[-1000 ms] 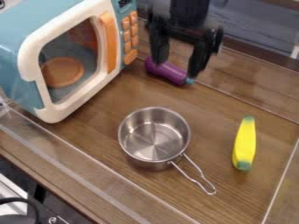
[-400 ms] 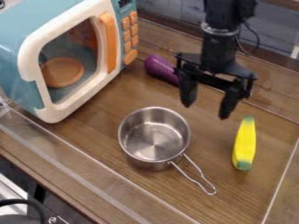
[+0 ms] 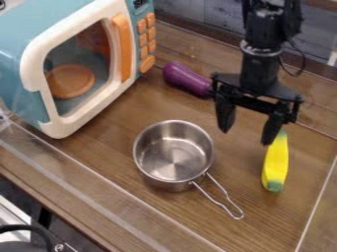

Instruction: Put the banana in the silver pot

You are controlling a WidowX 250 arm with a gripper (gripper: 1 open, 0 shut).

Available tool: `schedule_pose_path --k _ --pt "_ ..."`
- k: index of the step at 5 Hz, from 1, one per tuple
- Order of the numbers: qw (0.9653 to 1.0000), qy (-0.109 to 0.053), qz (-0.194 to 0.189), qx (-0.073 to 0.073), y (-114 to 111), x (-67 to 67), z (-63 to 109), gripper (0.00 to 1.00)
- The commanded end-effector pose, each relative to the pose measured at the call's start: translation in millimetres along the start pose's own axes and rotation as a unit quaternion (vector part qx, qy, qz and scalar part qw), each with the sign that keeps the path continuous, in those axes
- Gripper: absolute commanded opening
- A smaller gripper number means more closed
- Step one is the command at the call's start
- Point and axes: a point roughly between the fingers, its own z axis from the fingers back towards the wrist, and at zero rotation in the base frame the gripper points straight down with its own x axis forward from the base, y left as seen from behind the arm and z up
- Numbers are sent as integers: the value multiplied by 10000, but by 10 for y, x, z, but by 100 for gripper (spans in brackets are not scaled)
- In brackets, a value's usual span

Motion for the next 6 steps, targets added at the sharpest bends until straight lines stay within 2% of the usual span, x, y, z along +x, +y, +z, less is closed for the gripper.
schedule_pose_path --k 1,3,6 --pt "9997 -222 55 -99 -93 45 24 100" --pt "9991 -319 182 -215 -190 83 -87 100" --pt "9984 -414 238 -305 -266 119 -188 100"
